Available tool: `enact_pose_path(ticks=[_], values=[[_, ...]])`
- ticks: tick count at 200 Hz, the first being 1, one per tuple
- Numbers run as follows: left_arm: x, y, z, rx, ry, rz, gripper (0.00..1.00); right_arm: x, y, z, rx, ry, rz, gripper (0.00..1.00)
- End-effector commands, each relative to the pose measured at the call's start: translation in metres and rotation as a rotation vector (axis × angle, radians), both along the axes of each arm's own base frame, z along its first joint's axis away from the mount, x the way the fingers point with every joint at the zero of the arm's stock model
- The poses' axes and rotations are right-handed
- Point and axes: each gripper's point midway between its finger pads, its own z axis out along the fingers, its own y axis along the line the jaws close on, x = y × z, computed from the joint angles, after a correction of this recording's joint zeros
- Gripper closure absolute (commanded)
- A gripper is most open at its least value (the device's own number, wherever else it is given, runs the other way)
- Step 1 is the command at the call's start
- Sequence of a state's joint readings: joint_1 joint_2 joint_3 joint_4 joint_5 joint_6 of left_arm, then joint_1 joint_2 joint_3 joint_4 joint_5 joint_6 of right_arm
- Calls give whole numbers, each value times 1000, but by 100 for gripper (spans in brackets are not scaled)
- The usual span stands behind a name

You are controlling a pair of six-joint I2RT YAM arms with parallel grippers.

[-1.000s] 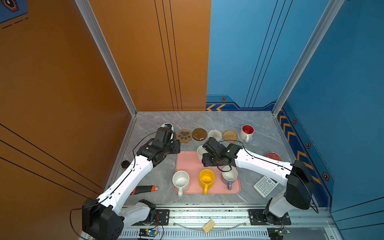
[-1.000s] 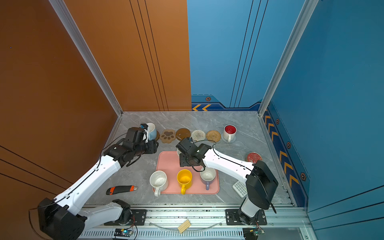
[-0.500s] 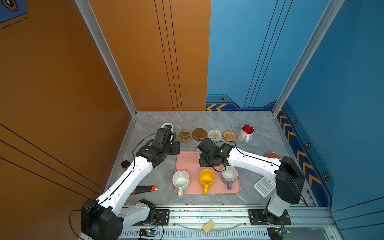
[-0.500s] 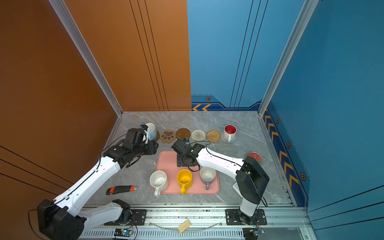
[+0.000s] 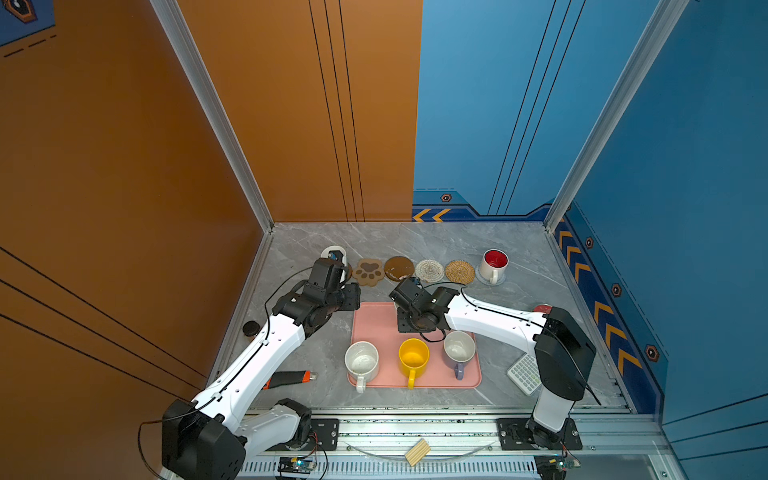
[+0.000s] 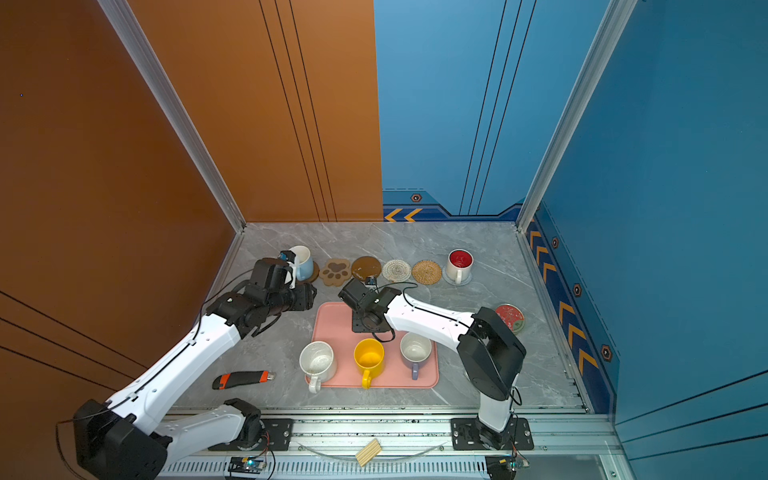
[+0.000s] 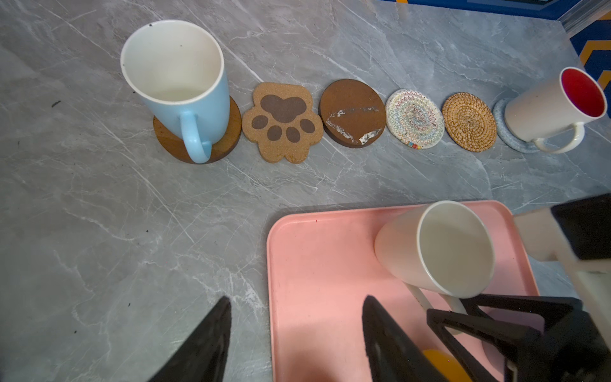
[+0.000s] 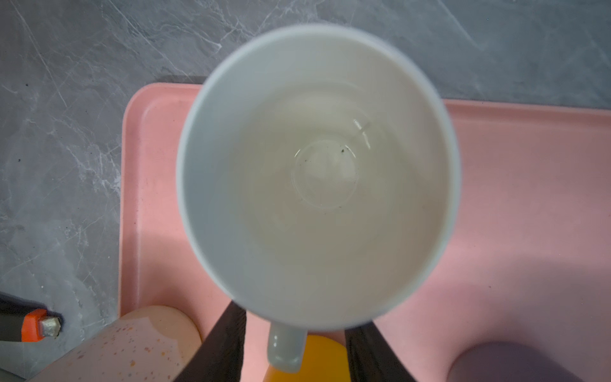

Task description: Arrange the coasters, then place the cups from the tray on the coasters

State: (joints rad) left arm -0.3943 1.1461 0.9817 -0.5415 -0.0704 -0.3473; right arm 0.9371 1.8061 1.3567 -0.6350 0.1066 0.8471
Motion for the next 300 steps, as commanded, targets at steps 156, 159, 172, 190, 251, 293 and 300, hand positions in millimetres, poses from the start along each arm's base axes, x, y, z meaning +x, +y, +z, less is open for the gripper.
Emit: enact_pose_path(ticks=[156,159,172,190,251,293,300], values=[[-4,-1,-4,15,3,-16,35,11,-10,-11,-91,-15,-55,74],[-4,0,-4,15,5,-16,35,11,-10,-11,-92,-16,-56,74],[-4,-1,-4,15,5,-16,35,12,-11,-12,-96,-14,-55,74],[-4,0,-4,16,4,-14,35,12,-10,-13,-102,-13,-53,74],[-4,0,-4,19,4,-17,35,13,-10,-13,-121,-13,-41,90],[-4,0,-5,21,6,-14,35,18,-17,3,-149,-54,-30,100],[-3,1,-5,22,6,-13,35,18,-17,6,-150,-63,-24,100]])
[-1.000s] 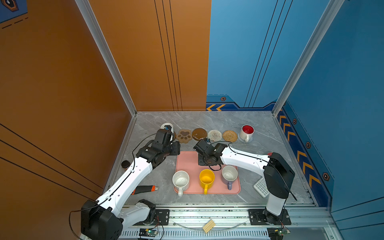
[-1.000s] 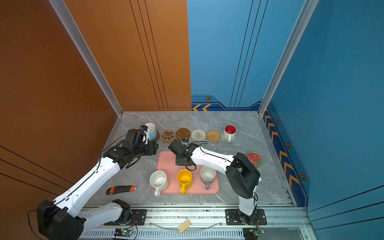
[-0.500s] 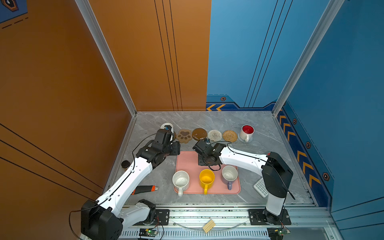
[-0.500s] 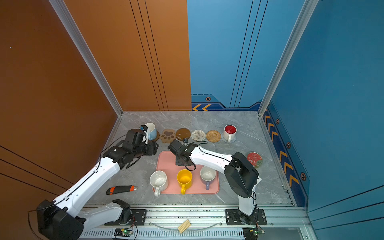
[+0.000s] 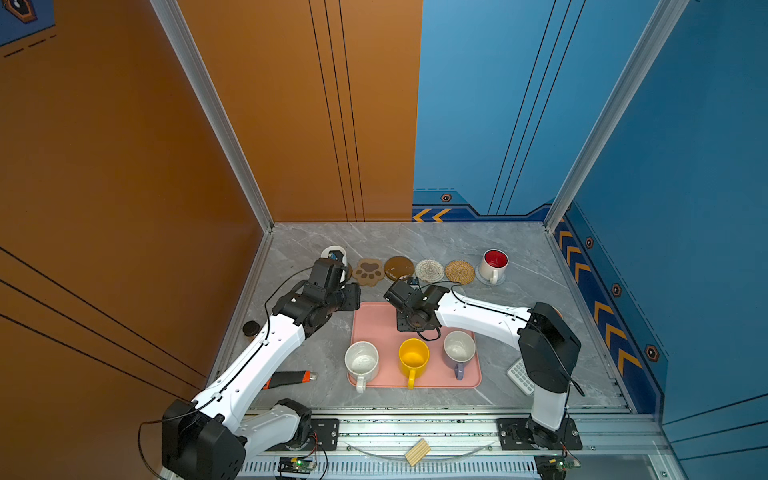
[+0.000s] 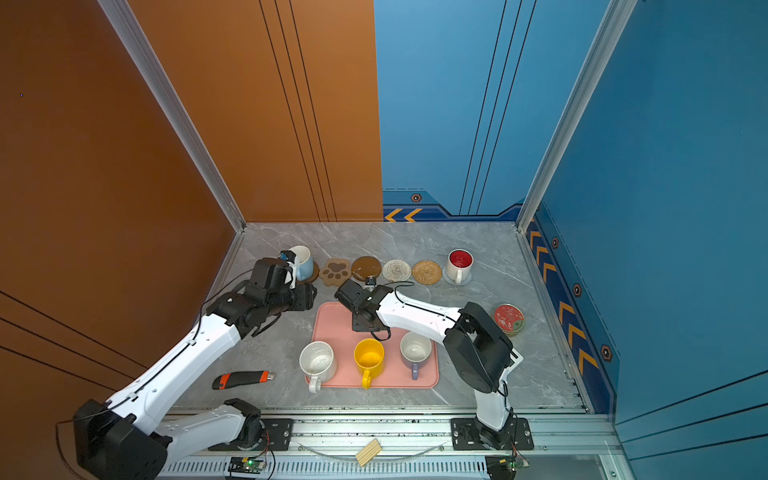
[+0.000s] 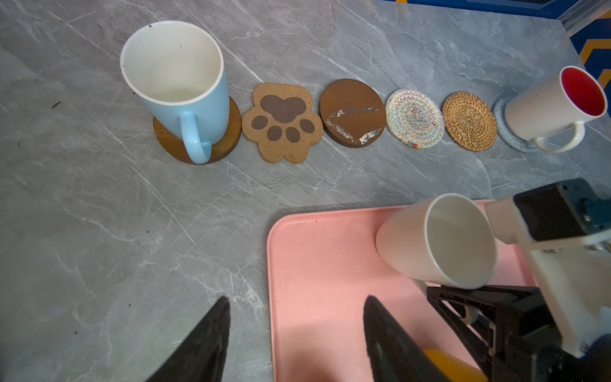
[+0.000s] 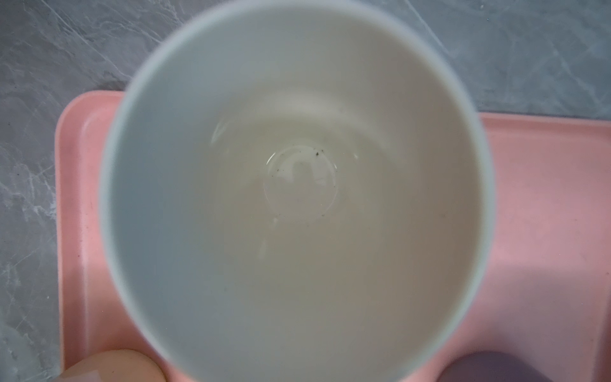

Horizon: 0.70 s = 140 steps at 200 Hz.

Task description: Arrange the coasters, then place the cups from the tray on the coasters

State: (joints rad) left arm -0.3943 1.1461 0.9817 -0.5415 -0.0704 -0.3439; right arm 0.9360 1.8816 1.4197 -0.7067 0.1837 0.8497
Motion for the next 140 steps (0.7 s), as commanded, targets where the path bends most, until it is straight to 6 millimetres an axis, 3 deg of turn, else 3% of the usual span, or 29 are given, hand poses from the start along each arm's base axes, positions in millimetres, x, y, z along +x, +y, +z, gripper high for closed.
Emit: enact_pose_path(ticks=[1,94,140], values=[[-4,1,-6,19,7,-10,35,8,-8,20,-41,-56,9,100],[-3,1,-3,15,1,-8,35,30,-24,62,0,-137,26,100],[-2,1,-4,13,7,0,34,53,-44,82,27,-162,7,100]])
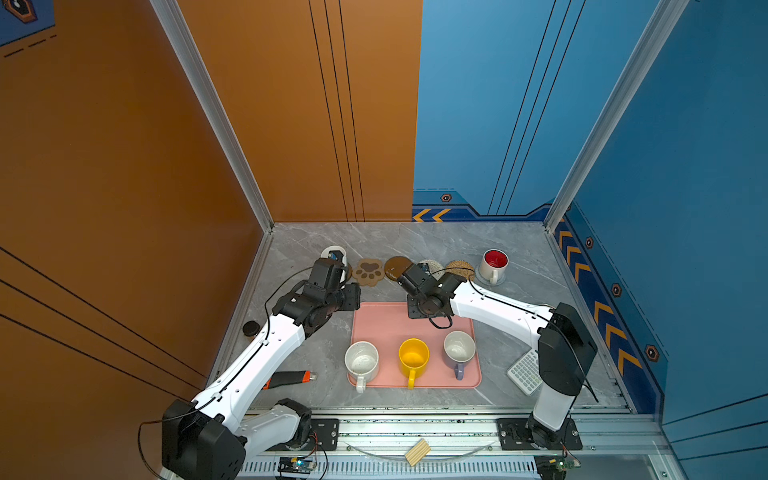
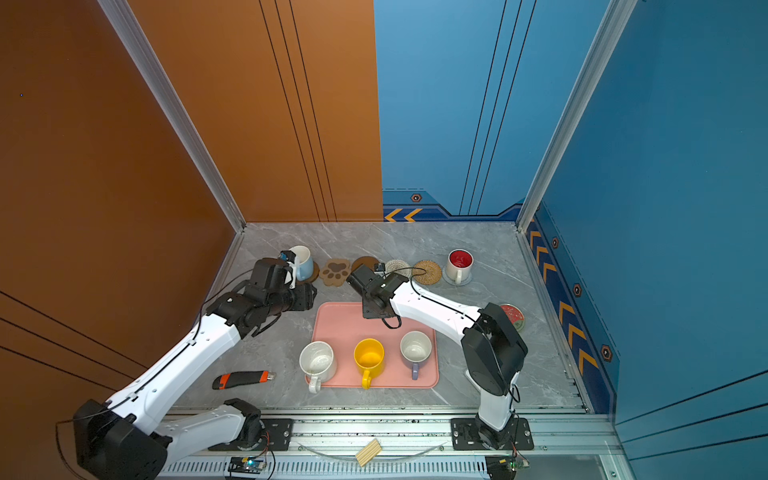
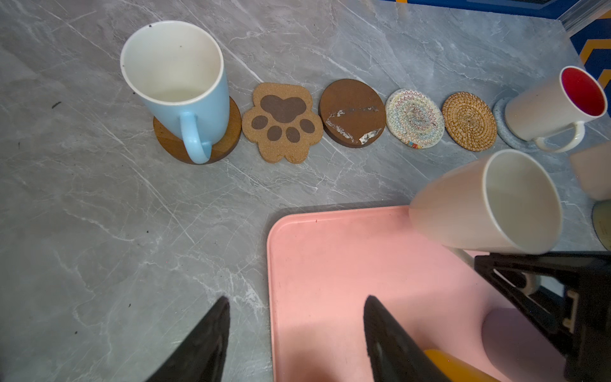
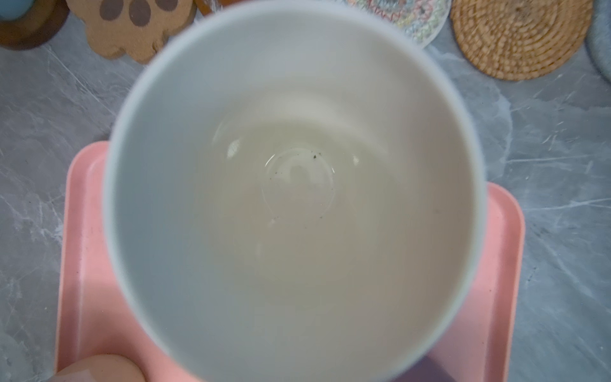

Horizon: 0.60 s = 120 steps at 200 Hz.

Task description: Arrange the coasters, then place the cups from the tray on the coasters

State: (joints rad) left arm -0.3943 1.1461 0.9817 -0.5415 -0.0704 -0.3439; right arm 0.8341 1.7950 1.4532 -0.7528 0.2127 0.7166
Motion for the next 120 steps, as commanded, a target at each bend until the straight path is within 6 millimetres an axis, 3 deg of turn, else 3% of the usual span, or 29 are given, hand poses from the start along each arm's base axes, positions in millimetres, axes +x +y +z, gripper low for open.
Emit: enact_pose_path(ticks=[1,36,45,120], values=[[-2,1,-4,12,6,0,34,20,-10,39,42,-78,0,100],[-3,2,-5,9,8,10,35,44,-33,52,23,-103,-20,100],[-4,2,-4,4,7,13,35,58,-50,54,13,-109,-56,100],[0,5,-1,0,2,39,34,116,-103,42,-22,-87,-137,100]])
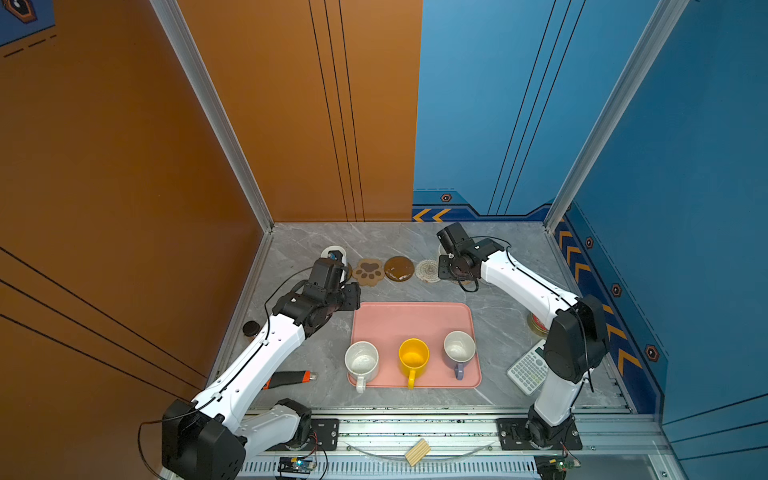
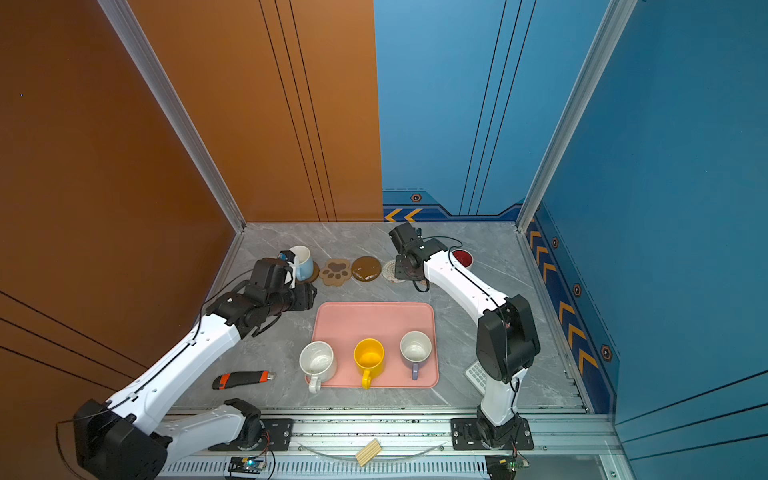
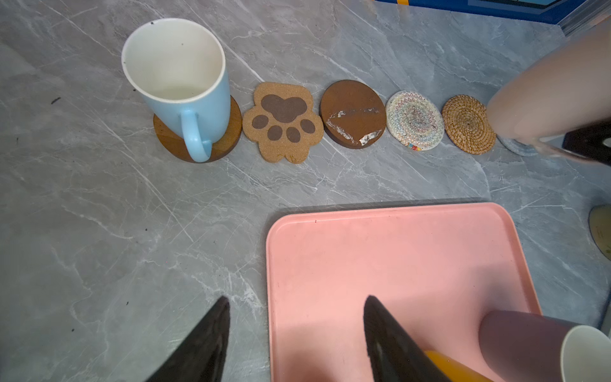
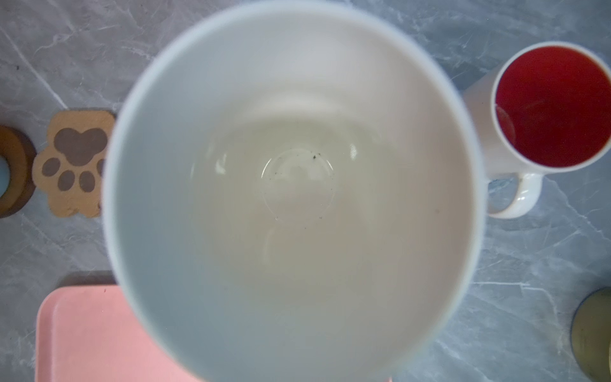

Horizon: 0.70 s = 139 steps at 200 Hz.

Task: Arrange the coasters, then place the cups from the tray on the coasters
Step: 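Lift the white mug with the right gripper and carry it to the rattan coaster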

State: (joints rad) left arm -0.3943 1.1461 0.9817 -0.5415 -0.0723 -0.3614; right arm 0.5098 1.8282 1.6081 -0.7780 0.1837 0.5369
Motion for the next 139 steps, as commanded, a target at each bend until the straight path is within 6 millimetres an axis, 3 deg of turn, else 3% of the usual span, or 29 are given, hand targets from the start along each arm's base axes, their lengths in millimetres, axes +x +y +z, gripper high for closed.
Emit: enact_pose_path(ticks=[1,61,139], values=[[0,4,-1,11,-2,25,34,18,-7,4,-18,-13,16,100],[3,3,7,-3,-17,27,34,43,-29,-8,-15,8,-19,100],[4,1,6,-16,-5,36,34,51,-44,-39,-41,66,-37,100]])
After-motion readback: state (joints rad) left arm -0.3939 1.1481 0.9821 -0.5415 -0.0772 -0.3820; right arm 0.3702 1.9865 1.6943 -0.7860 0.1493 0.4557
